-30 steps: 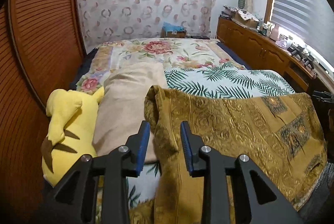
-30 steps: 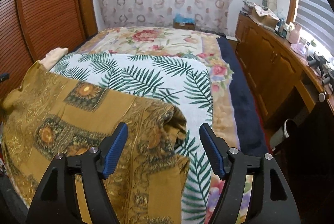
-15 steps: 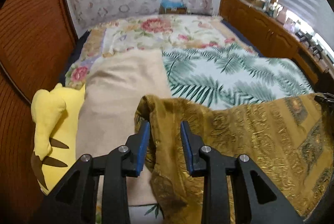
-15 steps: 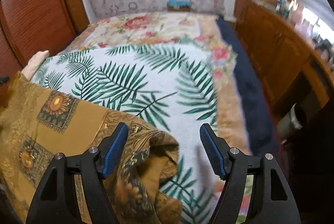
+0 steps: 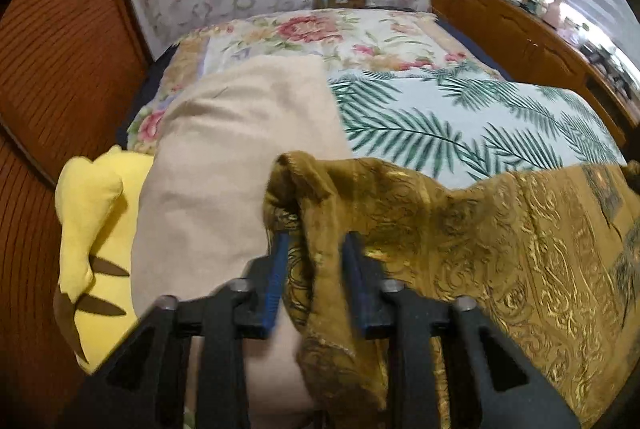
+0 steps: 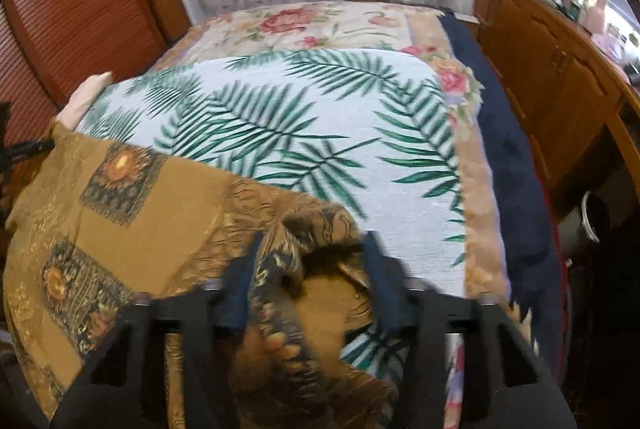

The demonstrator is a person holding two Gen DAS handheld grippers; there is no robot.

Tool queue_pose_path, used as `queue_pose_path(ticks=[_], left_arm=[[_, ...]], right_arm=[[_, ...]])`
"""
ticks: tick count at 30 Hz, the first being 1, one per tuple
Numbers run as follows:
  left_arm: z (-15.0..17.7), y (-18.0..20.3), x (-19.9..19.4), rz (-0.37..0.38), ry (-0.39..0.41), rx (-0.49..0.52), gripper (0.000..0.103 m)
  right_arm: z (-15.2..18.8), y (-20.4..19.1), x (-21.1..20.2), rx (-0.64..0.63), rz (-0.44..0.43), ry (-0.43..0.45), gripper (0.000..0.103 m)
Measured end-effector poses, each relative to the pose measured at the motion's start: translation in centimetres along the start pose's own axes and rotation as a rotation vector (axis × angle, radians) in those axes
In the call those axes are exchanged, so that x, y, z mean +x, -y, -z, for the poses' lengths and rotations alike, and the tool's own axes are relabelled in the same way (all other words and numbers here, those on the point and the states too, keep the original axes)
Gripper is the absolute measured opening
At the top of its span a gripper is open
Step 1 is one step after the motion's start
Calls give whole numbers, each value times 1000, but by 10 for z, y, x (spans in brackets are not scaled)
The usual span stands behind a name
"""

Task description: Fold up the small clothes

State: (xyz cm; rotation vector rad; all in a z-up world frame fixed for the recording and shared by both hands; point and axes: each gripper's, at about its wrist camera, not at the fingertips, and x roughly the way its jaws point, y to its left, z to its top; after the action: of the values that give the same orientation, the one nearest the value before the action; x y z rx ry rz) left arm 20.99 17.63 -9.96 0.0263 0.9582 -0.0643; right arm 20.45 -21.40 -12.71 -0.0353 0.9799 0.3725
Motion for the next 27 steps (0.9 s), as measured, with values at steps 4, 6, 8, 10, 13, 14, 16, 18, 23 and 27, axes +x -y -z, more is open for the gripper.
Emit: queue_pose_path(ticks=[4, 6, 8, 10, 13, 14, 16, 18, 23, 27], left_arm=[[0, 4, -34, 55, 101, 15, 1], [-1, 3, -77, 96, 204, 0, 1], [-2, 3, -116, 104, 295, -4, 1], [-4, 3, -148, 102, 370, -8, 1], [-10, -5, -202, 111, 481, -23, 1], [-12, -8, -212, 101, 506, -26, 1], [-18, -16, -224, 62, 538, -30, 1], [-27, -29, -220, 32, 548, -55, 1], [-56, -56, -182, 3, 536, -118, 1], [-72, -58, -152, -11, 519, -130, 1]], right_arm=[[5, -22, -14, -85, -15, 59, 8], [4, -28, -31, -96, -15, 115, 7], [0, -35, -62, -103, -18, 203, 6], [-7, -43, -95, -114, -18, 279, 6], [-22, -59, -143, -143, -8, 392, 6], [-29, -64, -158, -151, -14, 422, 6], [-43, -74, -189, -172, -14, 487, 6], [-55, -82, -207, -193, -8, 522, 6], [-90, -84, -205, -191, 62, 547, 6], [-120, -76, -187, -160, 94, 572, 5]])
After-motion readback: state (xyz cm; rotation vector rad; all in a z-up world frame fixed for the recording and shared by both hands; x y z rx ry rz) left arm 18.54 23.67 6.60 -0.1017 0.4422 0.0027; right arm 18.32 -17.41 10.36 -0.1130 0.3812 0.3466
